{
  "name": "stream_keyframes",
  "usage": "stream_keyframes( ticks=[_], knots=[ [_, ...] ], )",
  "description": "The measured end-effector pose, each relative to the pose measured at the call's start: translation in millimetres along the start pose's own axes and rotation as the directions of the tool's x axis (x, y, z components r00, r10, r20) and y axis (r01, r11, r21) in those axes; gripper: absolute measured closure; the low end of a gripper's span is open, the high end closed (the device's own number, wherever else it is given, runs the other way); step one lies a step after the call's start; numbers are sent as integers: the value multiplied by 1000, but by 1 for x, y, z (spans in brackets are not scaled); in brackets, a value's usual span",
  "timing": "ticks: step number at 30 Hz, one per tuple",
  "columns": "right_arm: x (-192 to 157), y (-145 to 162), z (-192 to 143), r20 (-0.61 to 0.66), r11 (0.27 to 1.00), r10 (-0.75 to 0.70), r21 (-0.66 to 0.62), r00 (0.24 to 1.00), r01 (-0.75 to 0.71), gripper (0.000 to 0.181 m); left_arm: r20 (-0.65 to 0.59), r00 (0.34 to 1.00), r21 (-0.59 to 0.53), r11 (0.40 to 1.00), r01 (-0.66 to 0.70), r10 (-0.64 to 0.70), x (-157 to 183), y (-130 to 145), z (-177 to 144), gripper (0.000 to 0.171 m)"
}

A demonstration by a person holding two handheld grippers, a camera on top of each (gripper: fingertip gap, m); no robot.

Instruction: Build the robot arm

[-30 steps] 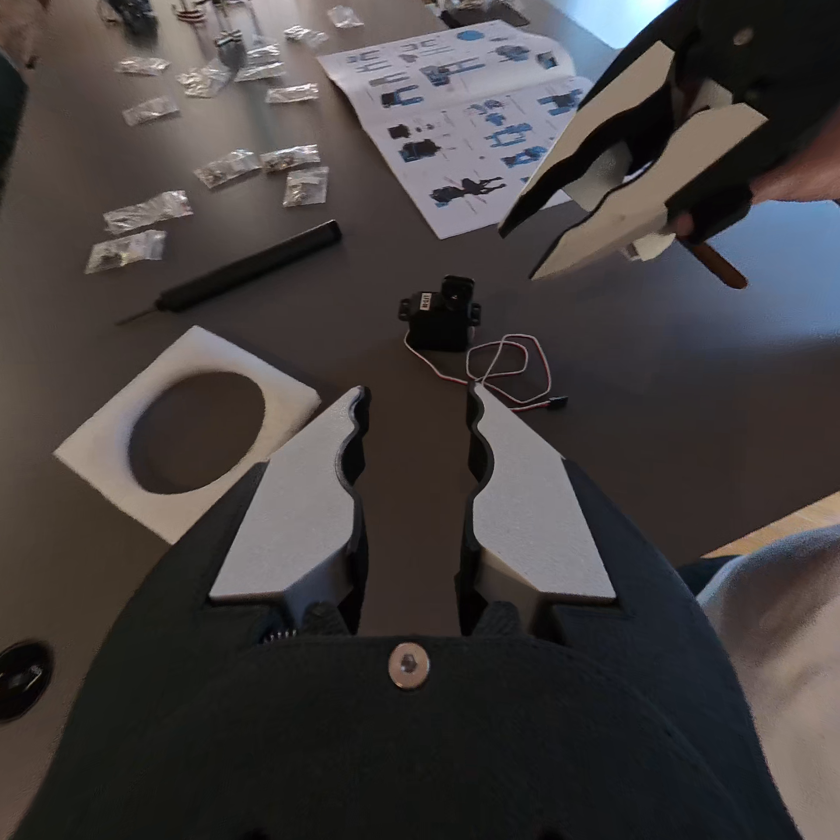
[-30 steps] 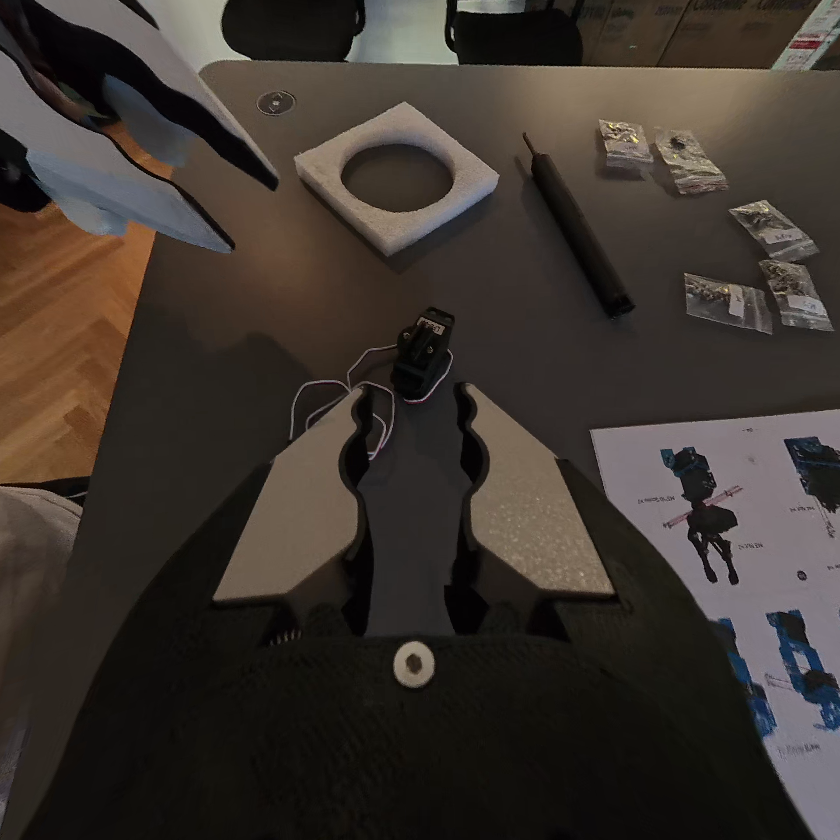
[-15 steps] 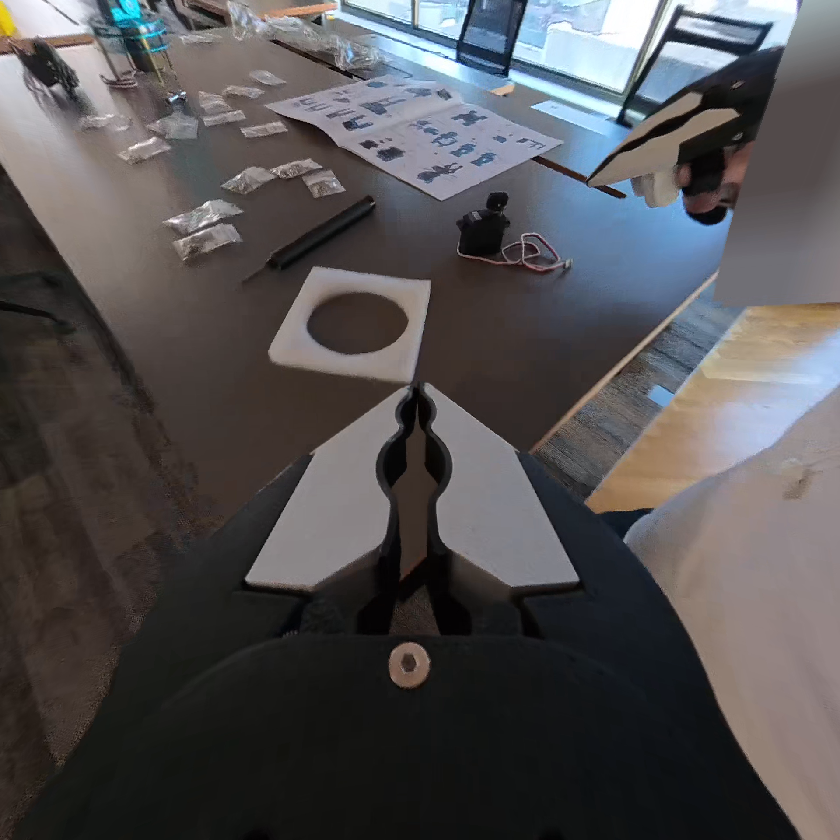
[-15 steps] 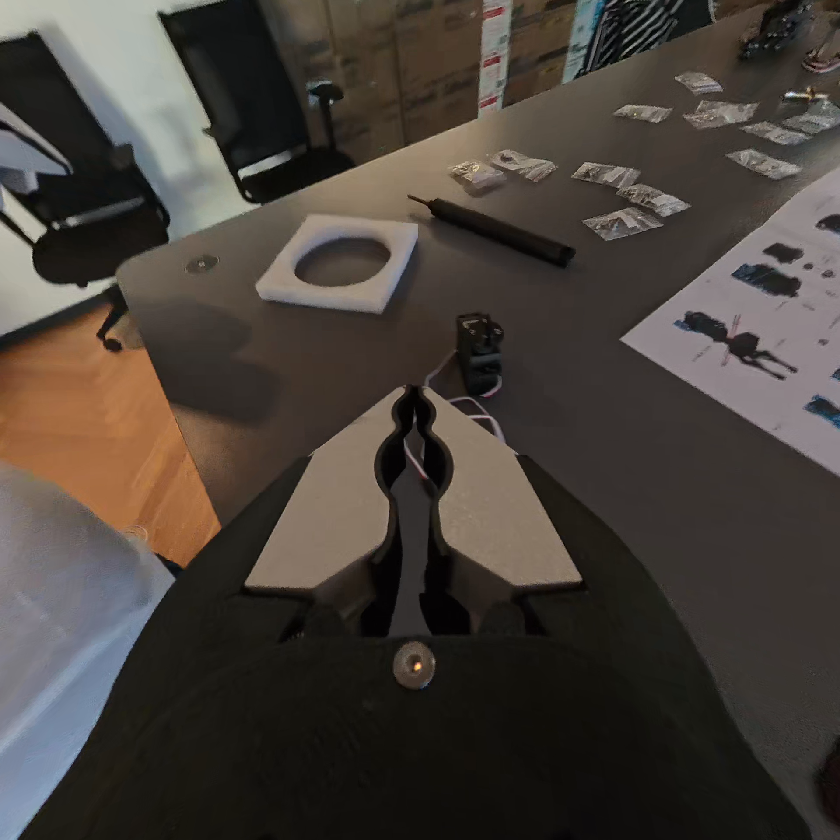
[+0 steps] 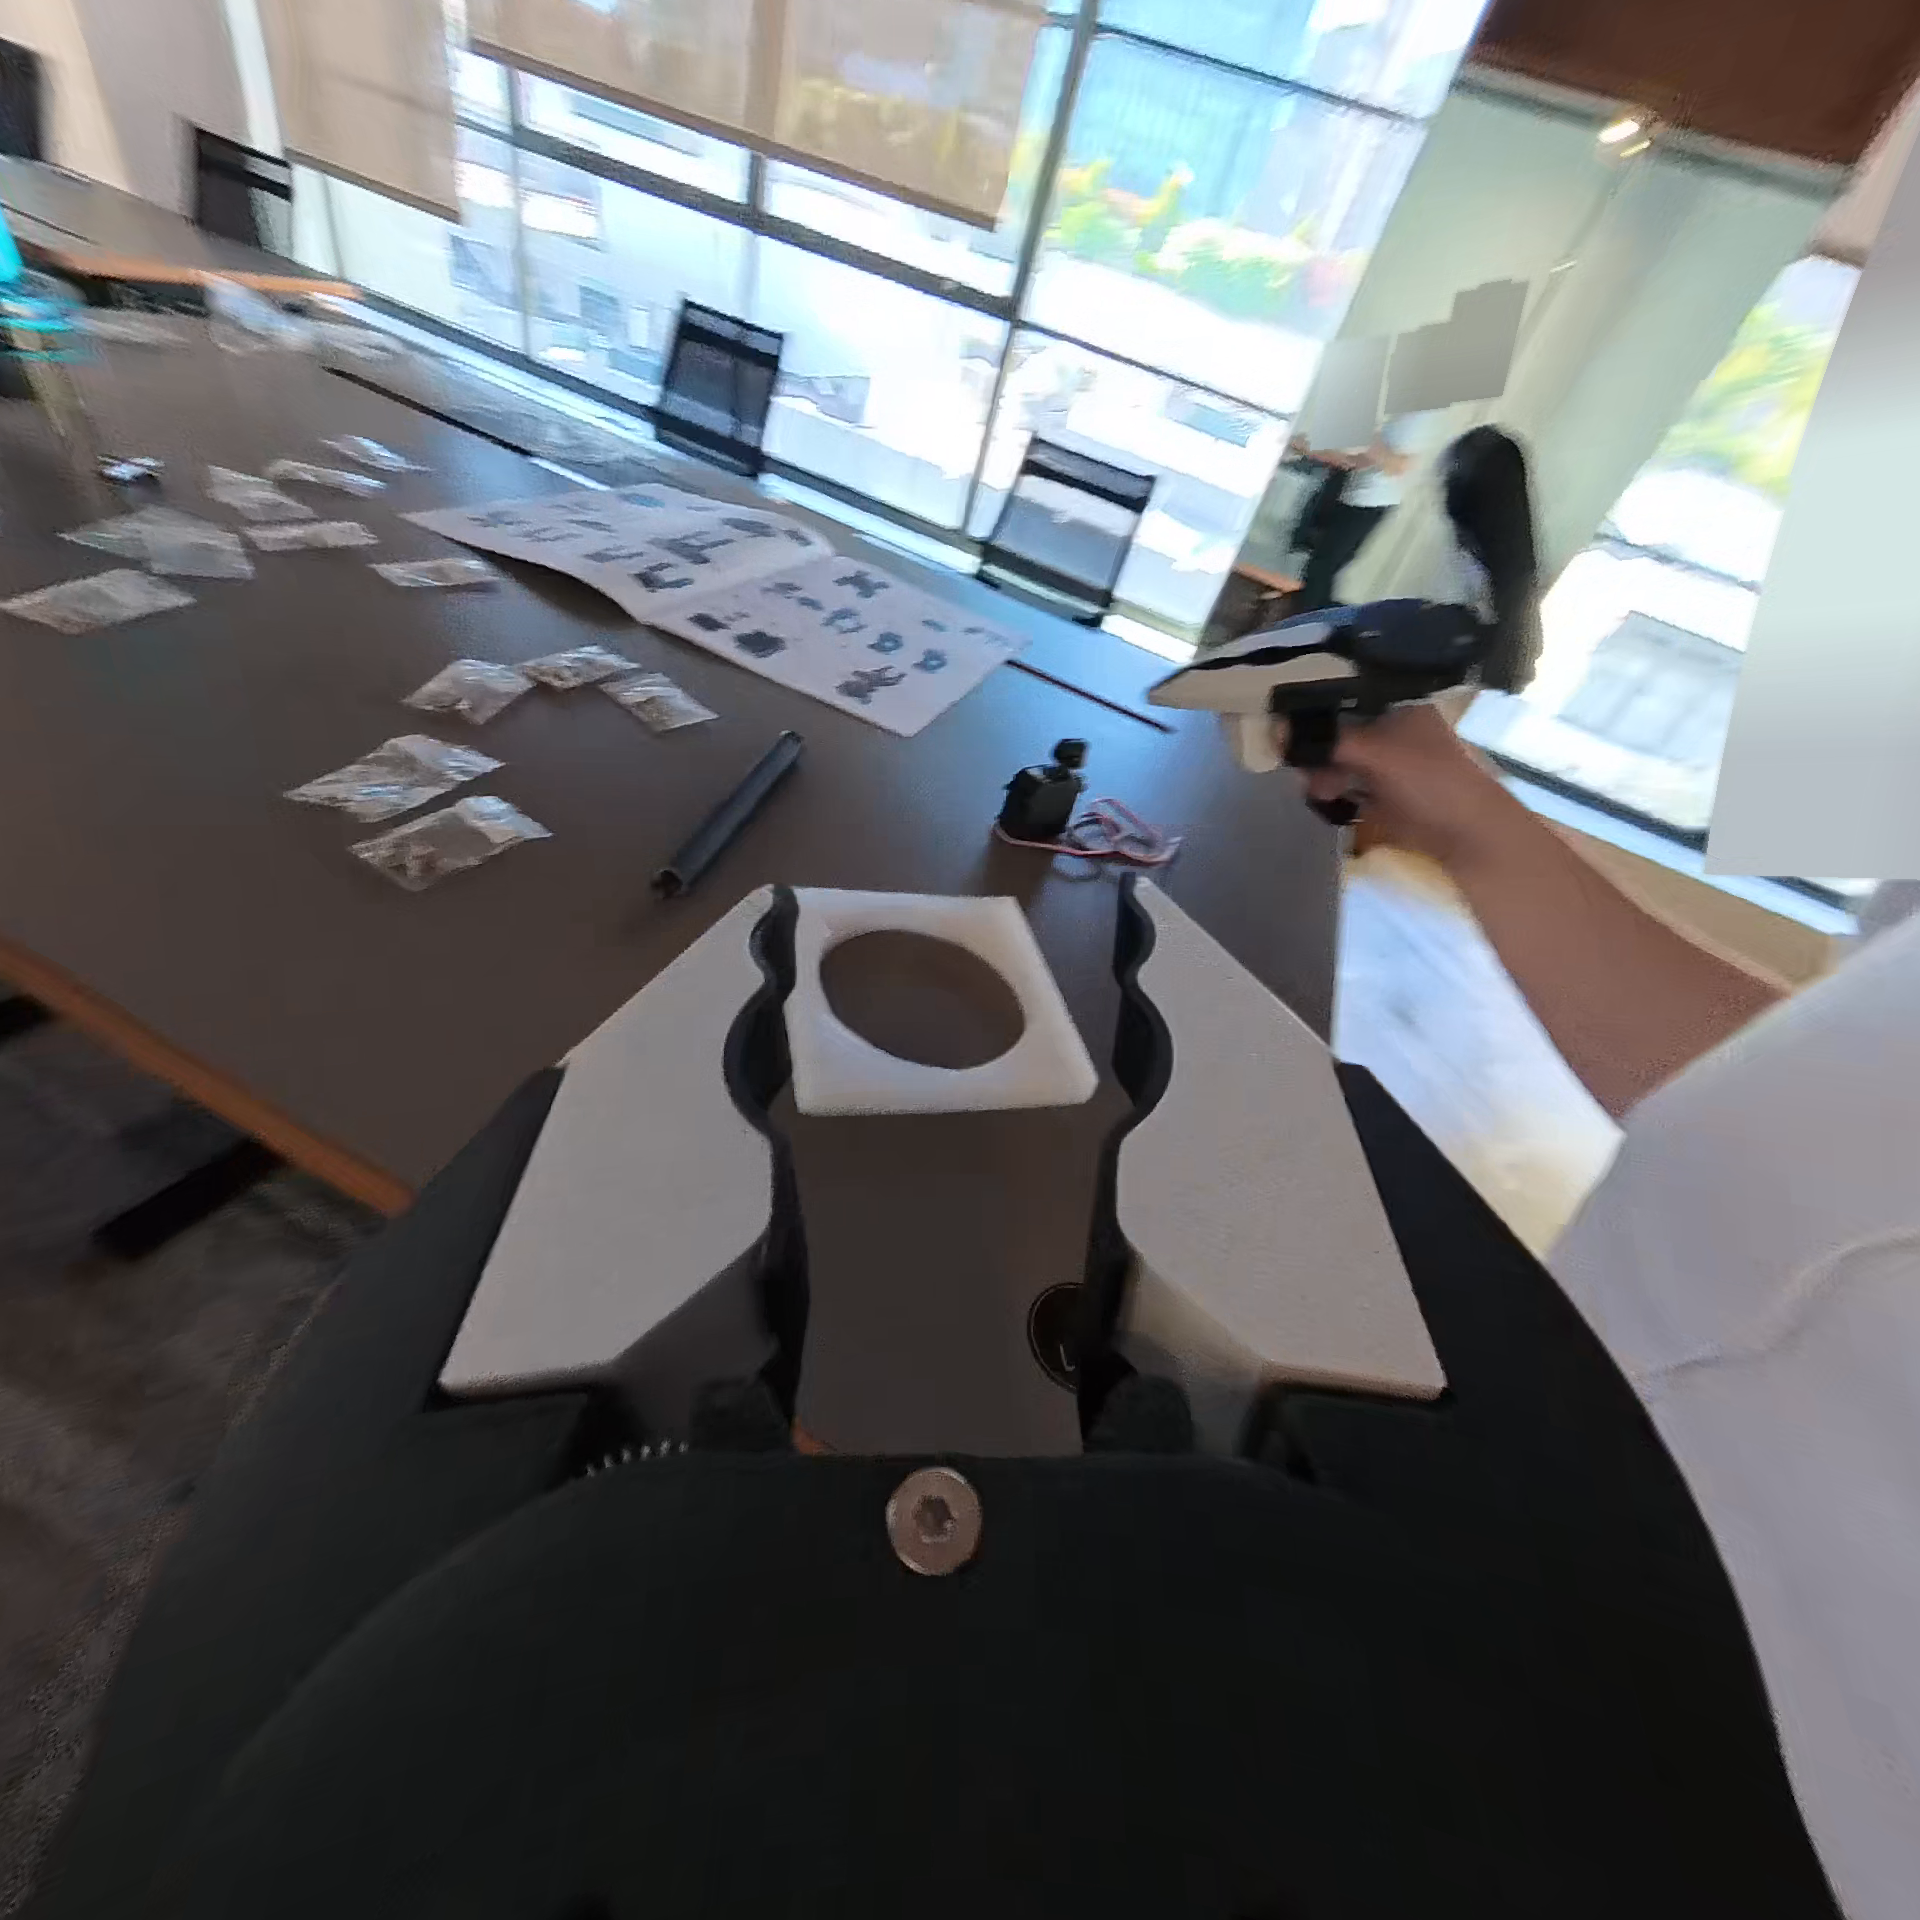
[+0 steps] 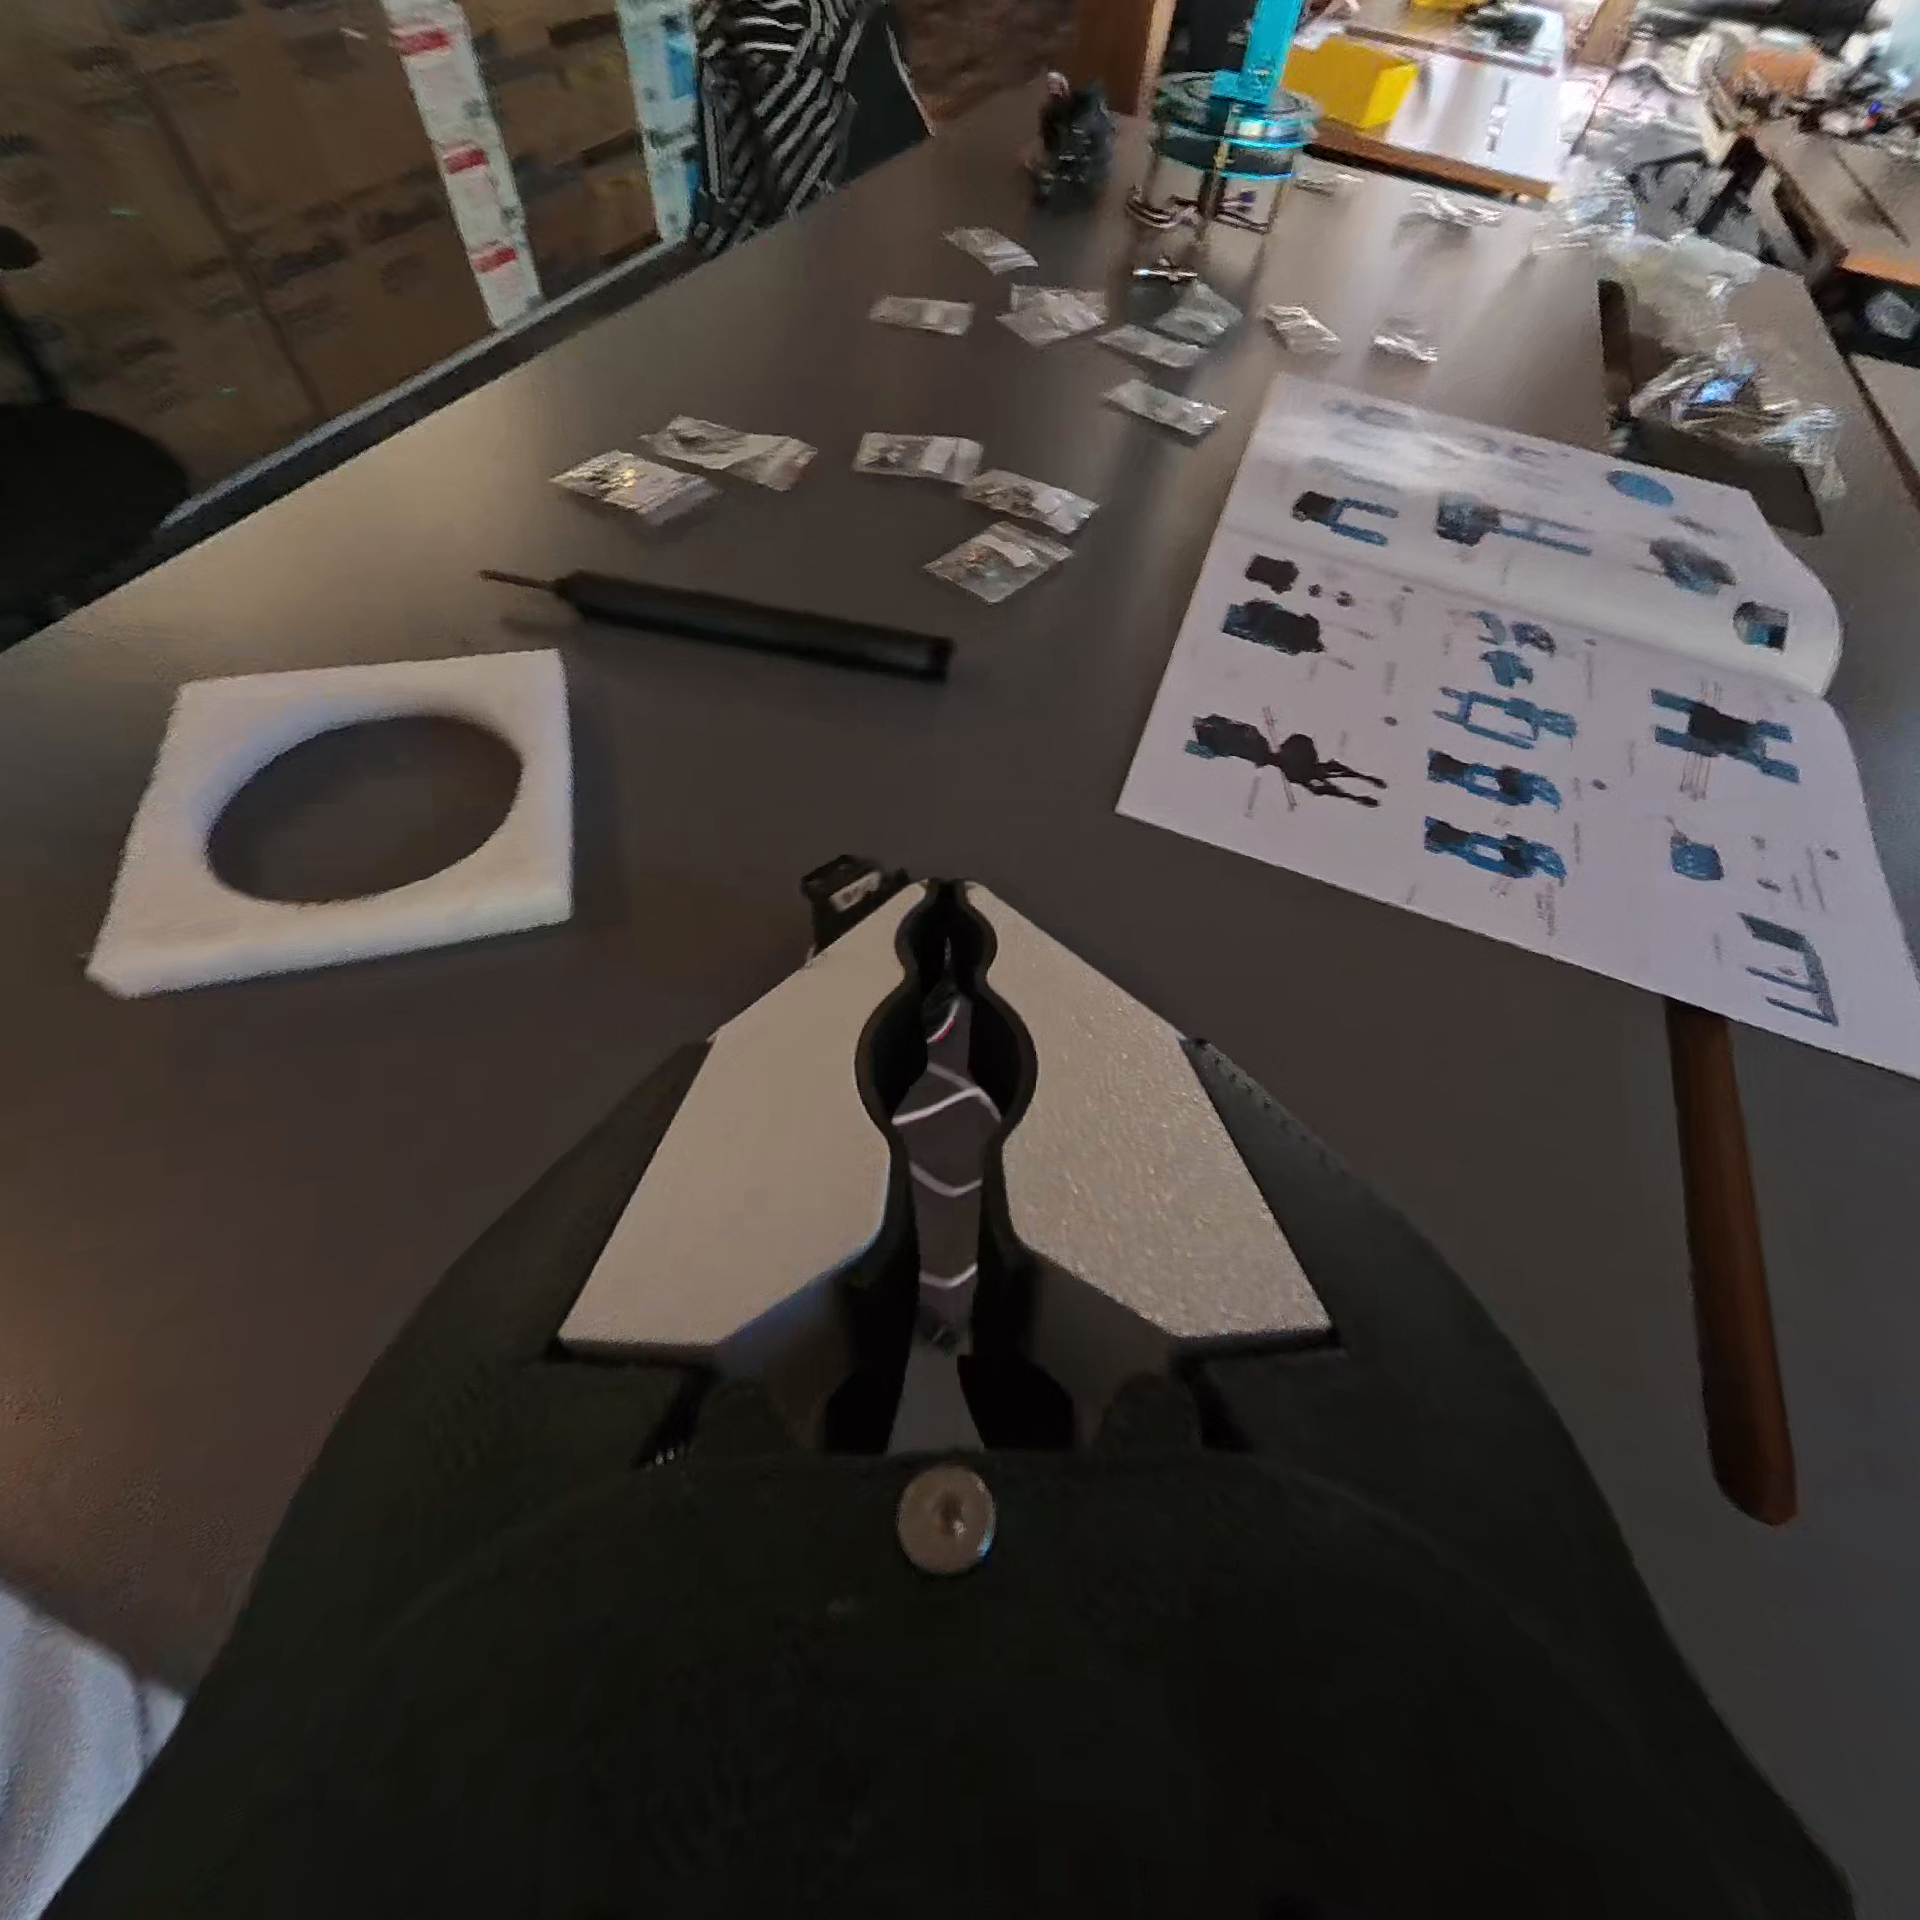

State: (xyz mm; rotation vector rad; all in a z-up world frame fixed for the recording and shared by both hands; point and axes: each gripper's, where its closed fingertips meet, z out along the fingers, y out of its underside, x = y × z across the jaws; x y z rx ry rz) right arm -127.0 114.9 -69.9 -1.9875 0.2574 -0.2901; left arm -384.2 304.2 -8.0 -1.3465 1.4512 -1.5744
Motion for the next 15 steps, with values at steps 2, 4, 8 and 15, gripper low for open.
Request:
stream_keyframes(
  ticks=[2,4,8,15],
  knots=[
    [12,-11,5,-86,1000,-10,7,996,11,181,-88,996,7,1000,12,-11,-11,-7,-5,121],
    [22,-16,7,-158,1000,21,-13,987,-23,181,-128,992,-6,1000,13,-14,-32,-10,-9,135],
    [42,-9,10,-335,994,102,-13,937,-112,181,-247,968,-30,999,45,-51,-80,-17,-10,139],
    [-39,-4,-20,-571,945,320,131,756,-300,169,-537,843,-38,998,-42,15,-143,-63,-28,138]
  ],
)
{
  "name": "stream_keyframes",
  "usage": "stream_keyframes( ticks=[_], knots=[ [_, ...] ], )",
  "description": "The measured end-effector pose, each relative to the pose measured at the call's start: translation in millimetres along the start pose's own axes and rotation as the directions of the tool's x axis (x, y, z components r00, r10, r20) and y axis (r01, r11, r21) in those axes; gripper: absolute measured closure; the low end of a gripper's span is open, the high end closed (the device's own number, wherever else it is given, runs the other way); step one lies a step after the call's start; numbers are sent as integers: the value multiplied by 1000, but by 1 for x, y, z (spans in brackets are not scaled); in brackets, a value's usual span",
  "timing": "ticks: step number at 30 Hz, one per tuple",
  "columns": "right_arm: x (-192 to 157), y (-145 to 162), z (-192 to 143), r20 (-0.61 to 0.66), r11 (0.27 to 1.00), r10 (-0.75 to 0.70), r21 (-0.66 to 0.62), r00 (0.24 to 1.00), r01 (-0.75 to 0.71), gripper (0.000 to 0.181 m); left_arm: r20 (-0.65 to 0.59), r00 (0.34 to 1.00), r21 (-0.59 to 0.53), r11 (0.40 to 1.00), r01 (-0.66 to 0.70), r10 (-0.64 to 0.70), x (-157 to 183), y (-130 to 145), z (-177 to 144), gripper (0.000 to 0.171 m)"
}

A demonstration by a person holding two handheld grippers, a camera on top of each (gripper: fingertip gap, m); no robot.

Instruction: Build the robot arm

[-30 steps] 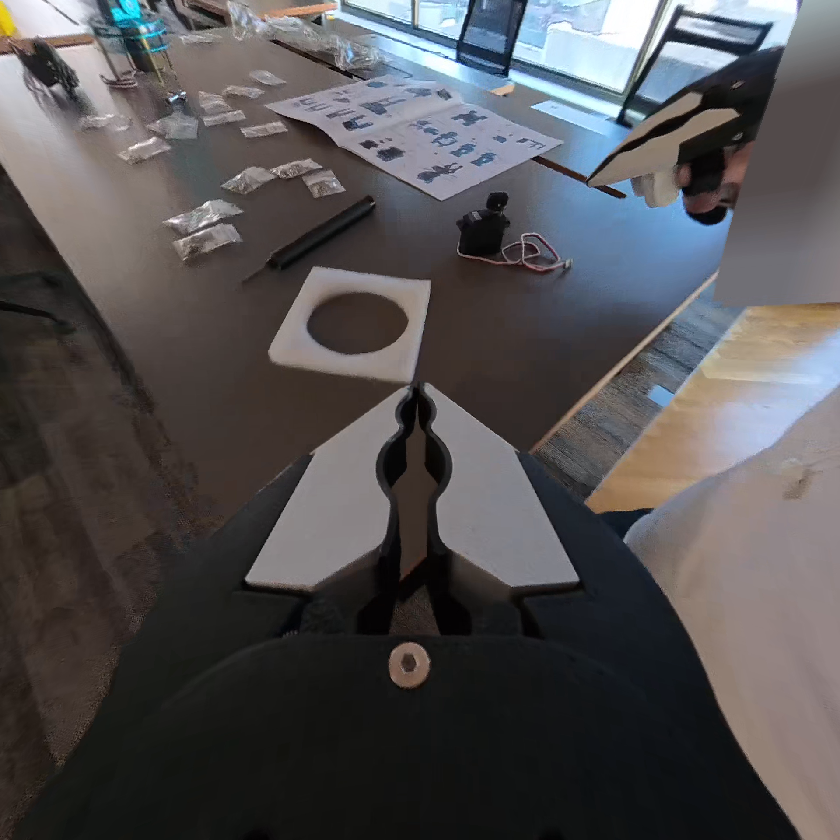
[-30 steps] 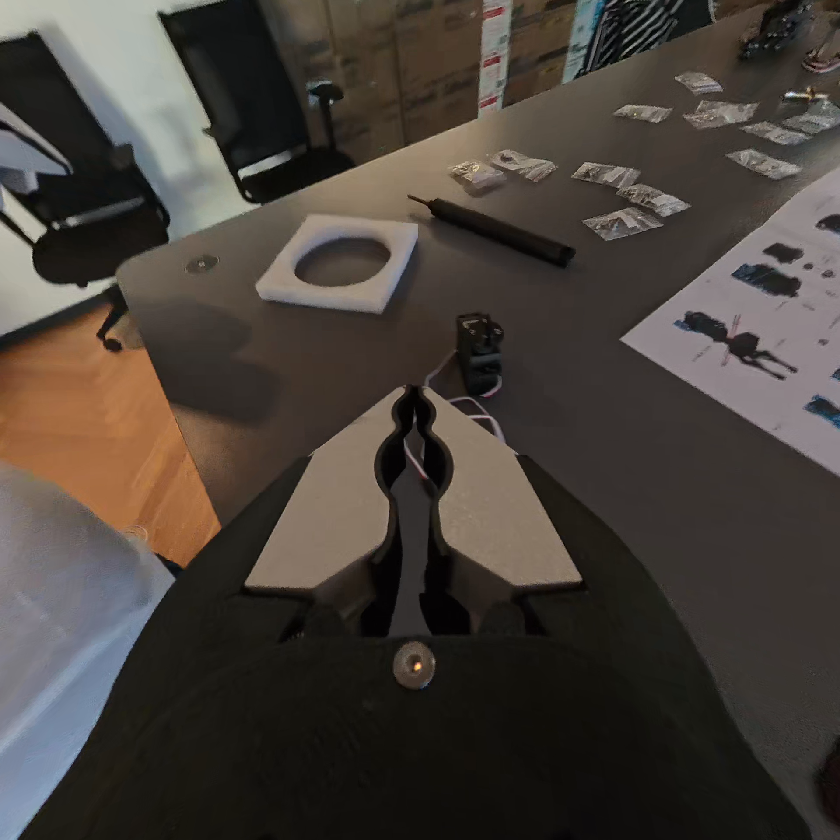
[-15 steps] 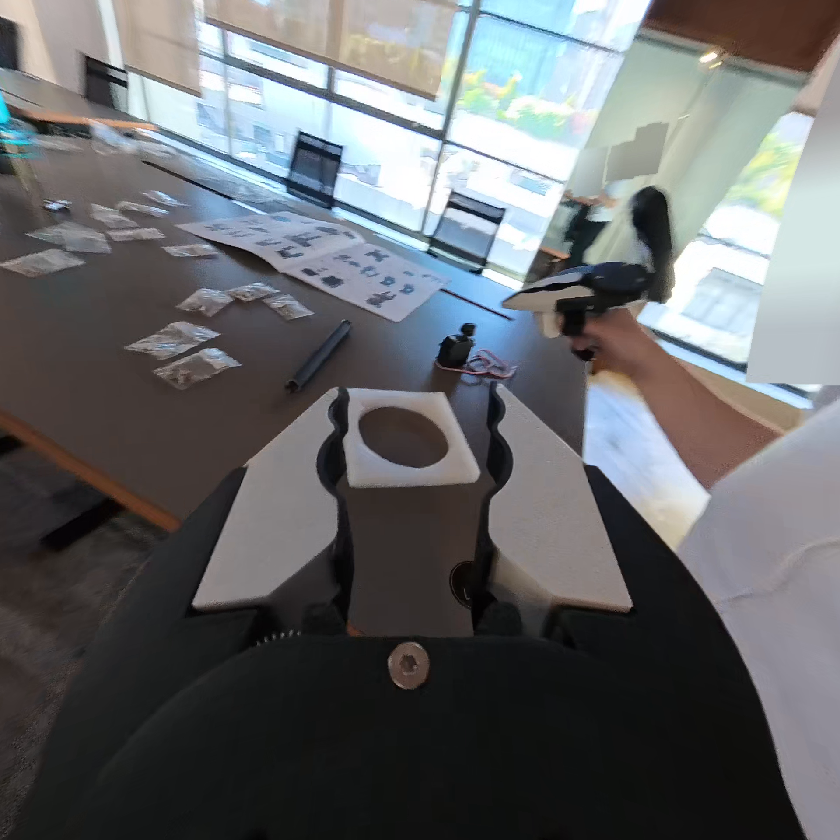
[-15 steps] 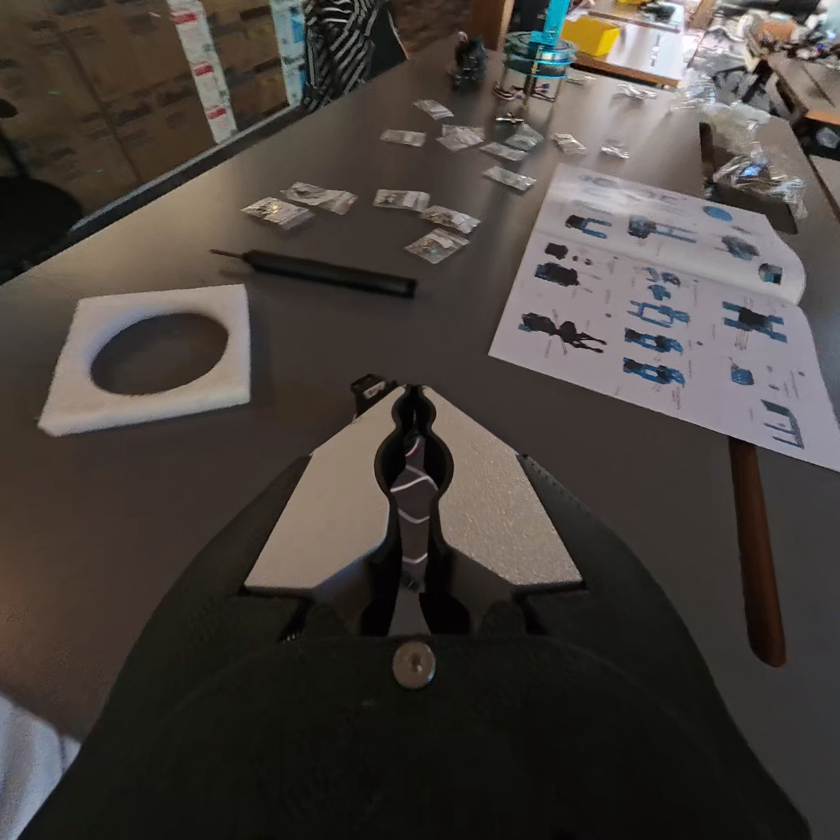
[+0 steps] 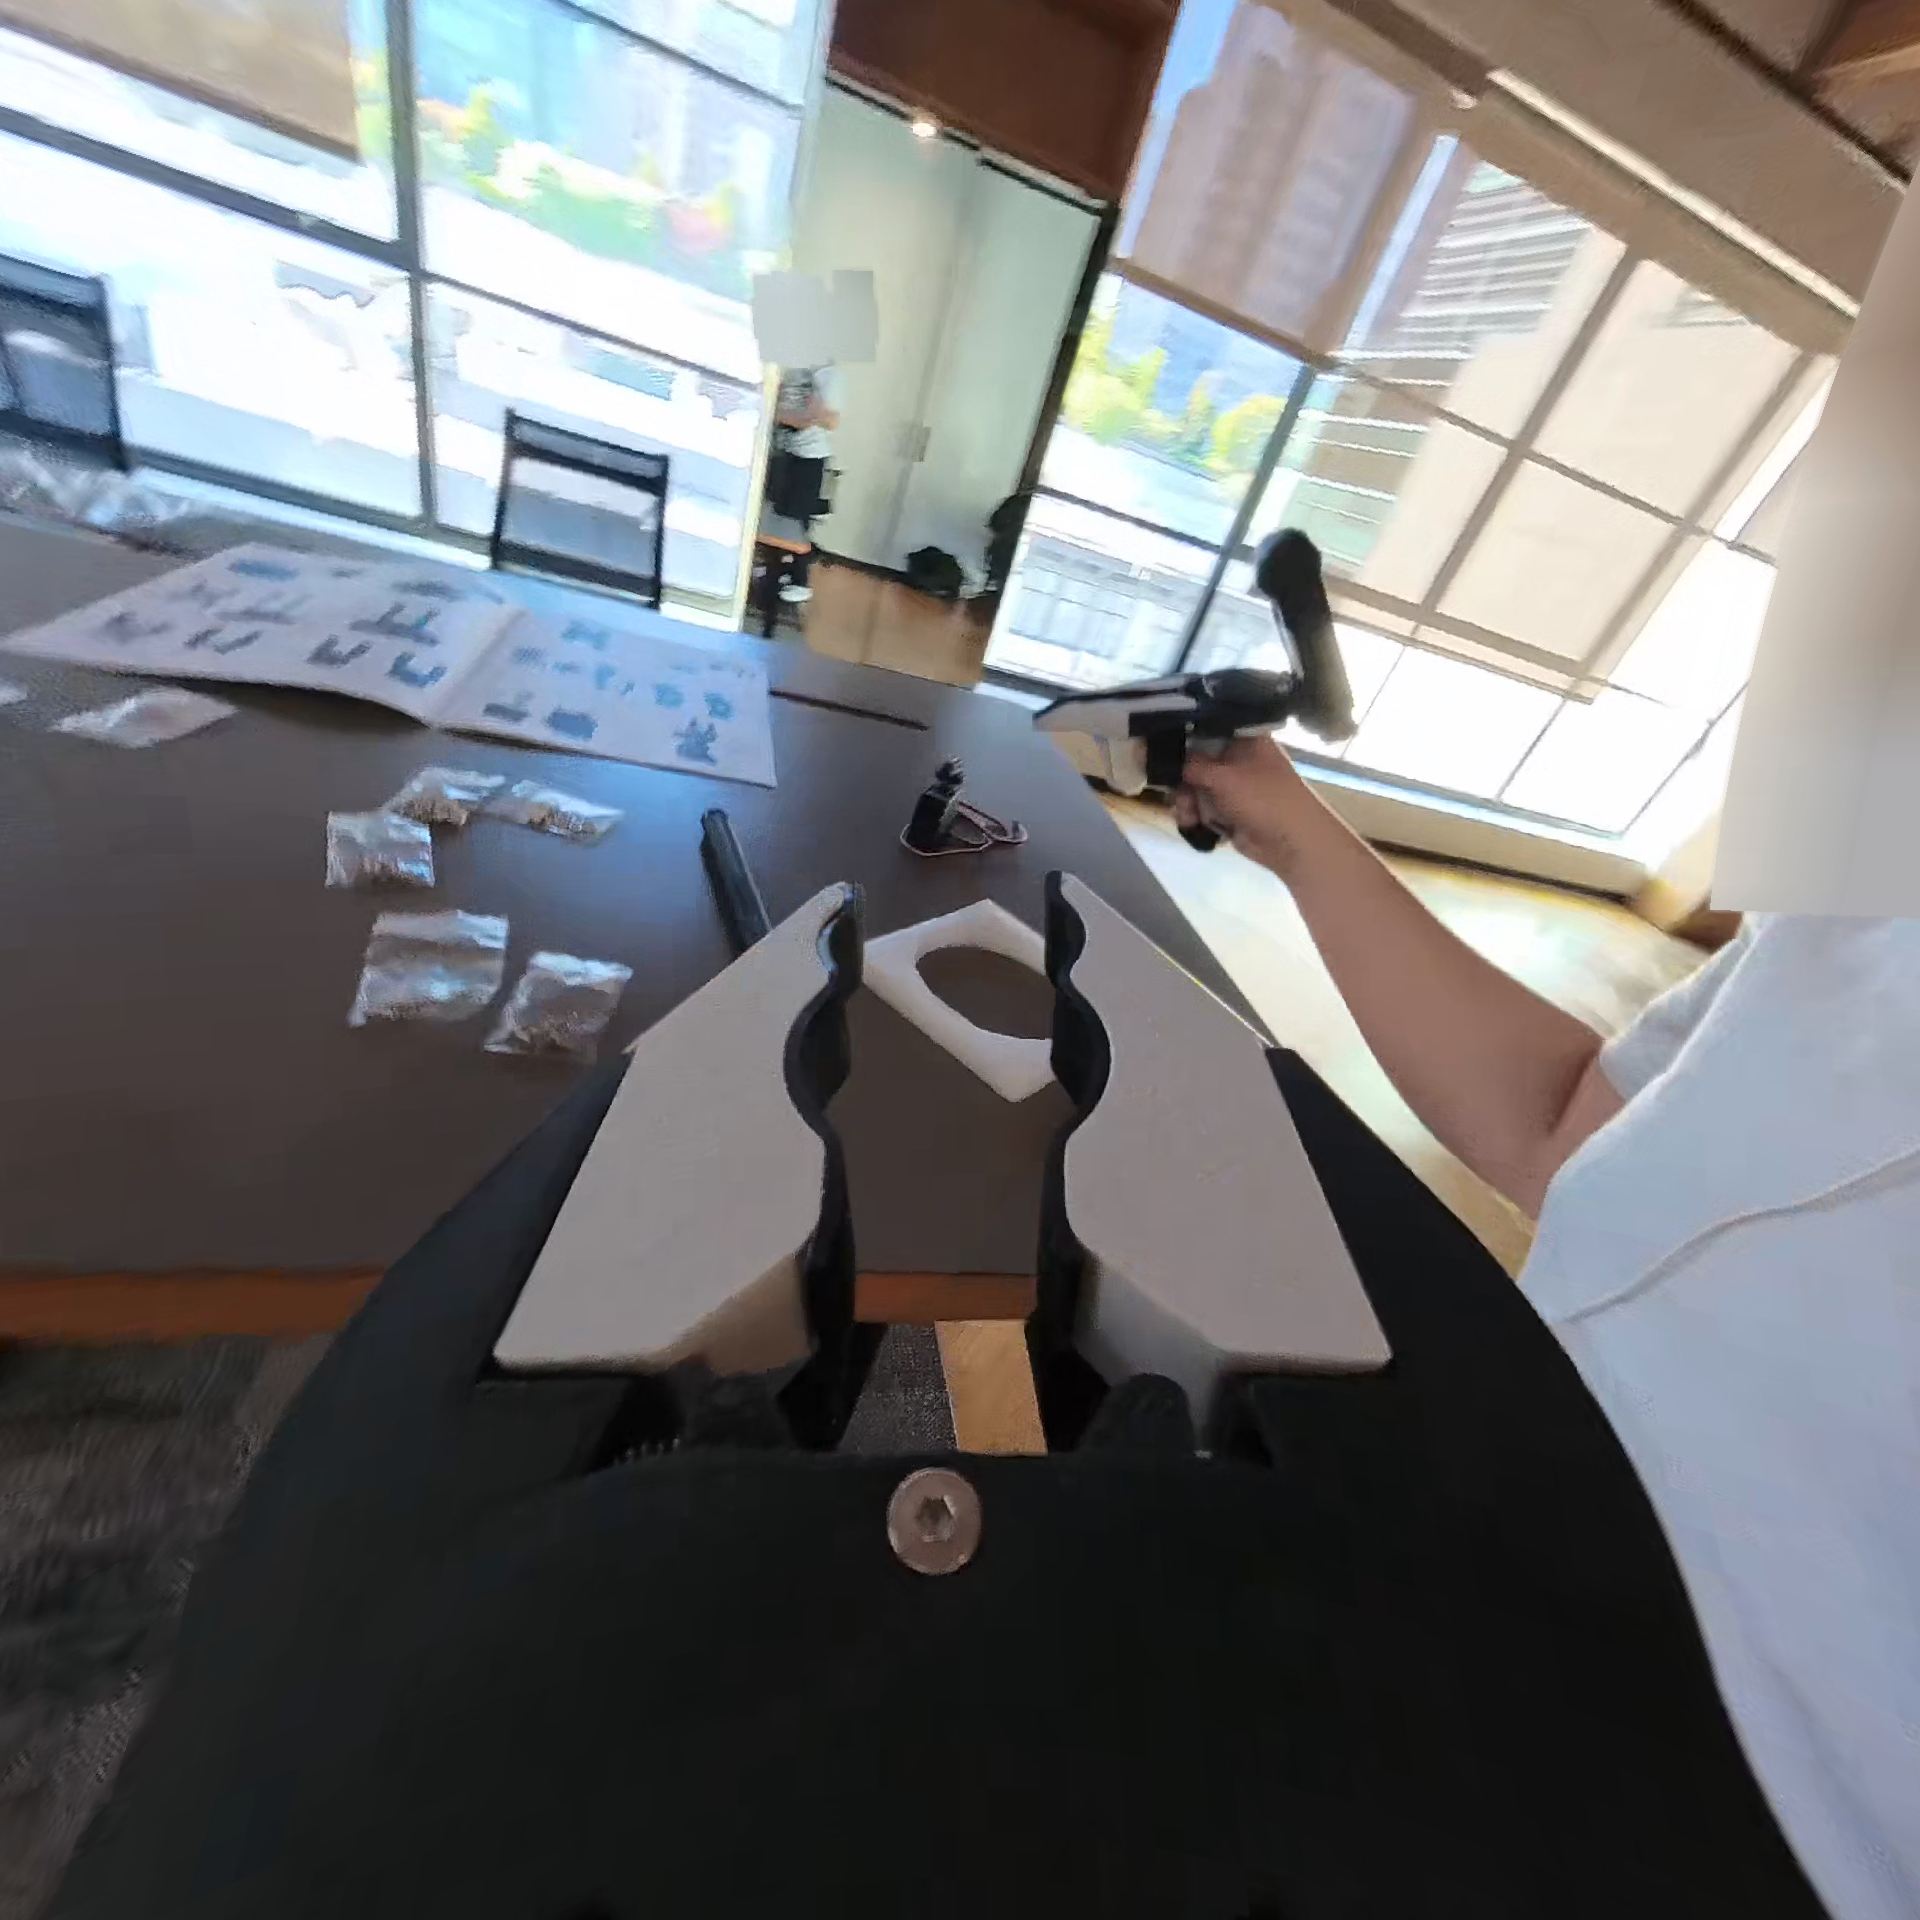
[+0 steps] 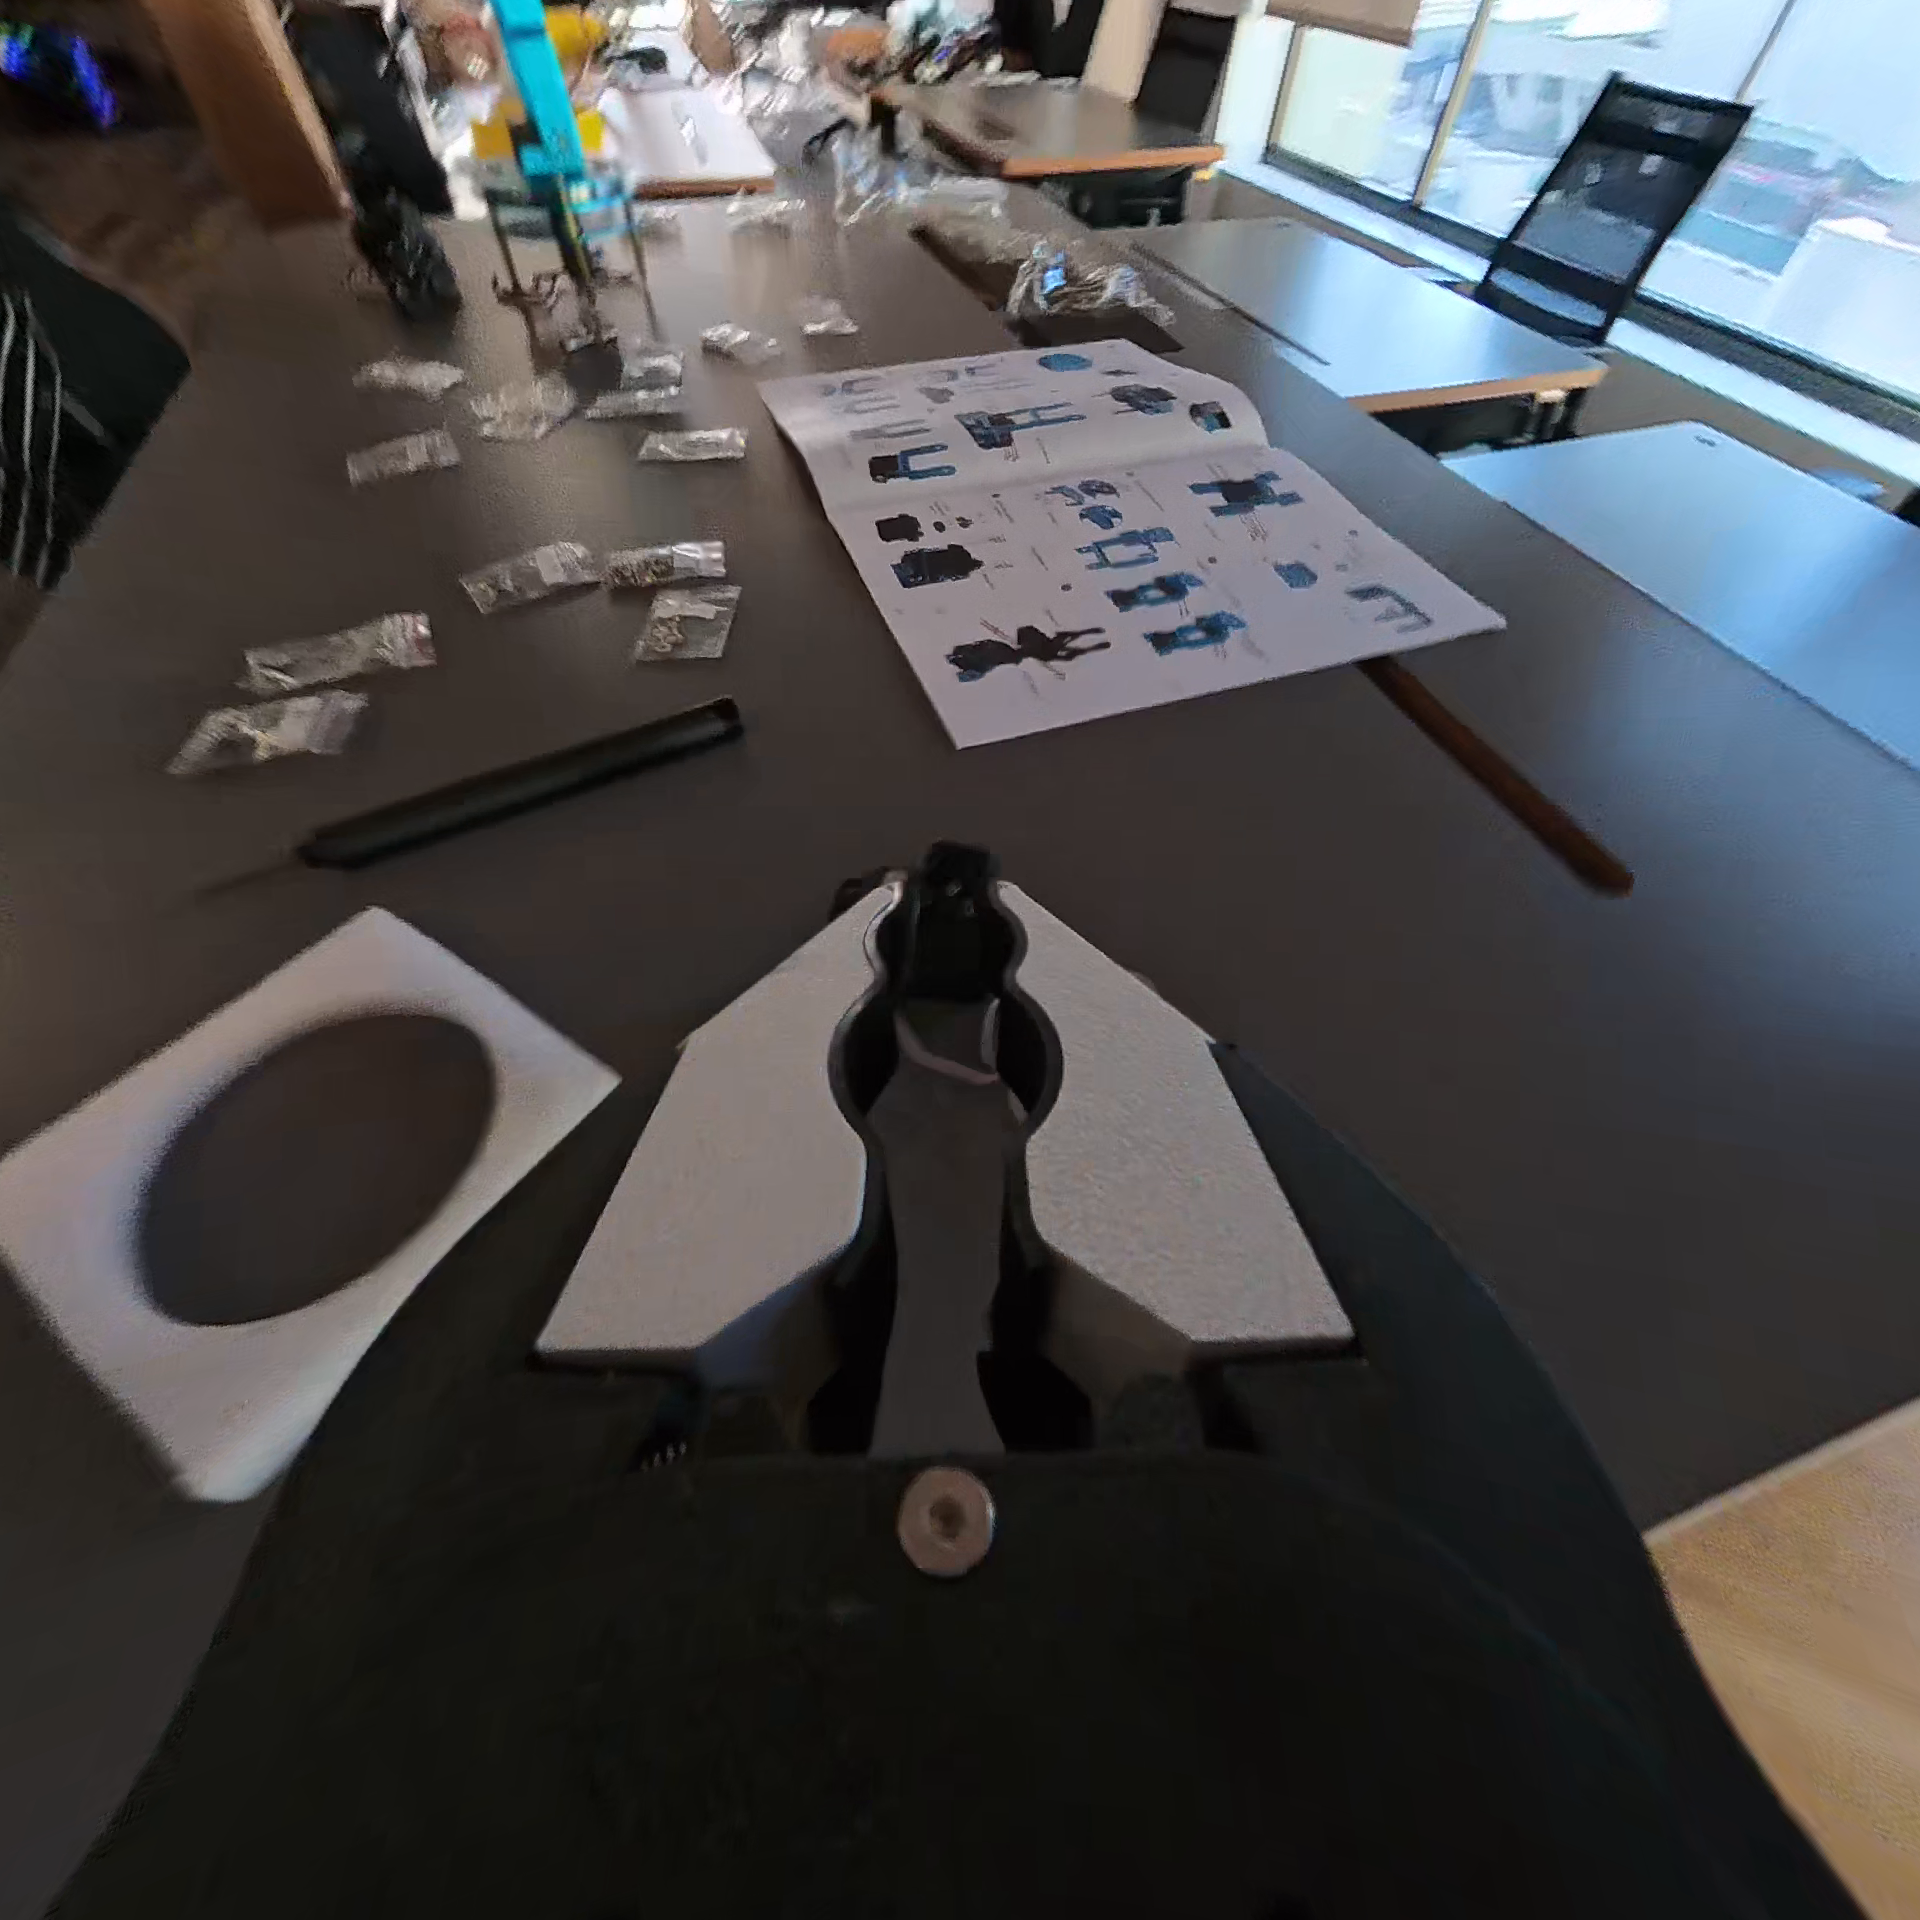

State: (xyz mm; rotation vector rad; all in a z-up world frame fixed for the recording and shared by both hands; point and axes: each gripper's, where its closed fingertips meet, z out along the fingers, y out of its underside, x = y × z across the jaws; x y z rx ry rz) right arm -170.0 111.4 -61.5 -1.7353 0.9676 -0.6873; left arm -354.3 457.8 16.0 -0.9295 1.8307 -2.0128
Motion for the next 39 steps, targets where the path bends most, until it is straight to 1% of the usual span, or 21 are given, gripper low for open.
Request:
stream_keyframes(
  ticks=[2,3,4,5,7,9,11,14,17,18,20,21,23,25,29,32,35,37,39],
  knots=[
    [-14,12,-14,-55,996,83,22,995,-82,166,-33,998,-28,999,-47,46,-7,-12,-15,134],
    [-20,17,-17,-75,993,115,14,991,-114,160,-37,997,-44,997,-71,69,-12,-16,-21,131],
    [-24,19,-19,-97,991,137,7,986,-136,154,-42,995,-55,994,-91,89,-17,-19,-25,129],
    [-28,18,-20,-124,990,140,14,982,-140,153,-50,994,-60,993,-105,102,-22,-22,-26,128],
    [-31,13,-17,-186,993,116,35,976,-111,154,-83,991,-67,992,-108,102,-33,-27,-22,127],
    [-25,13,-4,-245,995,105,29,964,-101,154,-132,987,-81,992,-98,87,-44,-31,-9,127],
    [-17,15,16,-267,994,107,13,958,-108,149,-175,979,-83,990,-117,101,-54,-38,8,127],
    [-3,22,45,-304,992,104,-39,947,-121,137,-196,971,-42,988,-147,136,-71,-55,37,129],
    [11,31,62,-358,990,48,-110,933,-93,136,-270,956,-24,991,-130,119,-81,-62,64,132],
    [14,33,64,-368,988,51,-120,928,-102,138,-286,952,-41,991,-127,110,-87,-61,74,132],
    [8,31,68,-324,987,91,-98,942,-129,149,-326,941,-83,988,-127,94,-100,-60,93,132],
    [7,33,70,-317,984,99,-111,943,-141,156,-349,932,-90,986,-139,99,-106,-62,103,131],
    [7,34,70,-317,982,99,-122,943,-145,159,-403,906,-85,980,-178,130,-118,-71,123,132],
    [7,35,69,-326,977,120,-130,938,-170,159,-461,870,-47,974,-222,176,-132,-88,145,133],
    [0,34,71,-339,964,147,-161,929,-212,159,-607,764,59,971,-231,219,-151,-141,191,138],
    [-7,30,82,-357,956,189,-146,915,-255,160,-649,706,115,955,-275,281,-168,-177,227,138],
    [-14,20,99,-375,955,209,-121,903,-271,160,-670,681,126,949,-290,297,-183,-198,263,138],
    [-17,15,109,-395,957,194,-127,898,-262,160,-705,657,128,959,-253,268,-185,-208,279,138],
    [-17,12,119,-407,954,197,-131,892,-270,160,-721,656,100,970,-221,224,-190,-211,296,138]
  ],
)
